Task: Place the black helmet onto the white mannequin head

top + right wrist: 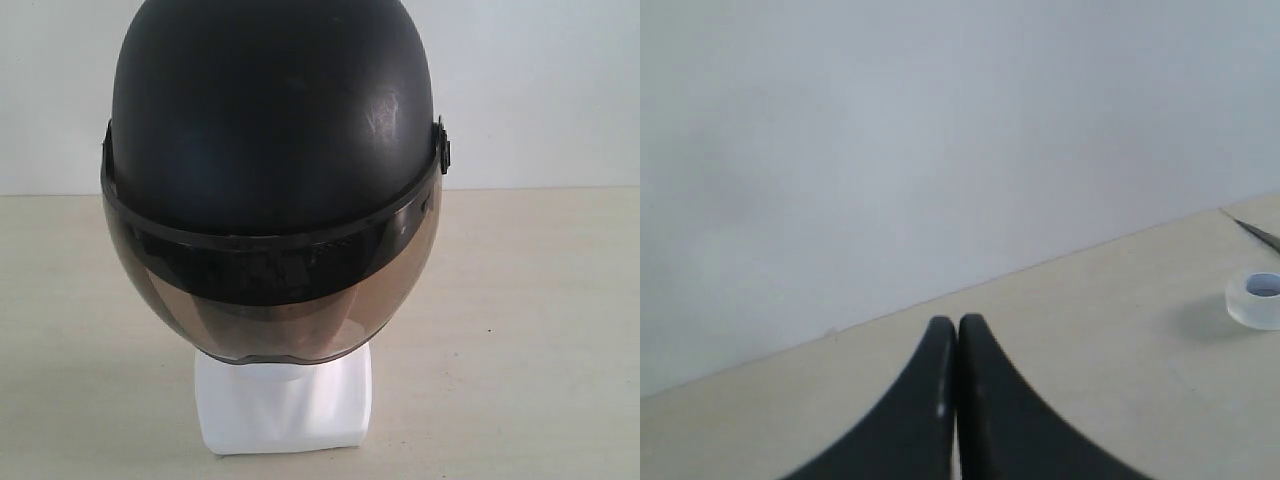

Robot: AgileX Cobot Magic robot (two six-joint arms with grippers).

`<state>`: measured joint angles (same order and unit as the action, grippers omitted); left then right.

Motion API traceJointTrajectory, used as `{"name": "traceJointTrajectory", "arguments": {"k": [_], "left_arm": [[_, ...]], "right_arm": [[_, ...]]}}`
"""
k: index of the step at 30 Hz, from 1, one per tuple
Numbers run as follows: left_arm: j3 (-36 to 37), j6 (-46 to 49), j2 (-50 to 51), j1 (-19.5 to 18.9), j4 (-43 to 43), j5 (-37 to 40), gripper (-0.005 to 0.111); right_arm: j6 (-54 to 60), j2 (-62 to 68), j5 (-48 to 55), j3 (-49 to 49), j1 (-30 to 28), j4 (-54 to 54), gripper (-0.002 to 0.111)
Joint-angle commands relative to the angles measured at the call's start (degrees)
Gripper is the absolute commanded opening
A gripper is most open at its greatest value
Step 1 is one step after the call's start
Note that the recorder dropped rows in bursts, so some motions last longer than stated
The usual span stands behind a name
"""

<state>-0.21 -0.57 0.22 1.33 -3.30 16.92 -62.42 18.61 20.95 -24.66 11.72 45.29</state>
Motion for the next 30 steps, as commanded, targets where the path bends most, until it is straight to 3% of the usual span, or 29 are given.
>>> {"name": "traceJointTrajectory", "arguments": {"k": [1,8,15,18,22,24,30], "left_arm": [[0.2,0.2,-0.2,-0.1,-0.5,0.1,0.004],[0.2,0.2,-0.2,-0.1,-0.5,0.1,0.004],[0.2,0.2,-0.2,-0.1,-0.5,0.1,0.004],[0.2,0.2,-0.2,-0.1,-0.5,0.1,0.004],[0.2,0.2,-0.2,-0.1,-0.5,0.1,0.004],[0.2,0.2,-0.2,-0.1,-0.5,0.1,0.004],[0.2,0.2,-0.2,-0.1,-0.5,0.1,0.004]], "right_arm": [[-4.1,-9.5,-5.1,6.9,-4.6,0.3,0.000],[-4.9,-13.9,-24.8,16.6,-5.4,0.3,0.000],[-3.1,-15.9,-31.8,21.5,-5.3,-1.2,0.000],[11.9,-17.2,-31.8,24.7,-5.3,-12.6,0.000],[39.9,-18.6,-24.9,24.7,-5.3,-41.5,0.000],[51.0,-18.6,-22.5,24.7,-5.3,-49.8,0.000],[59.1,-18.6,-19.8,24.7,-5.4,-50.0,0.000]]}}
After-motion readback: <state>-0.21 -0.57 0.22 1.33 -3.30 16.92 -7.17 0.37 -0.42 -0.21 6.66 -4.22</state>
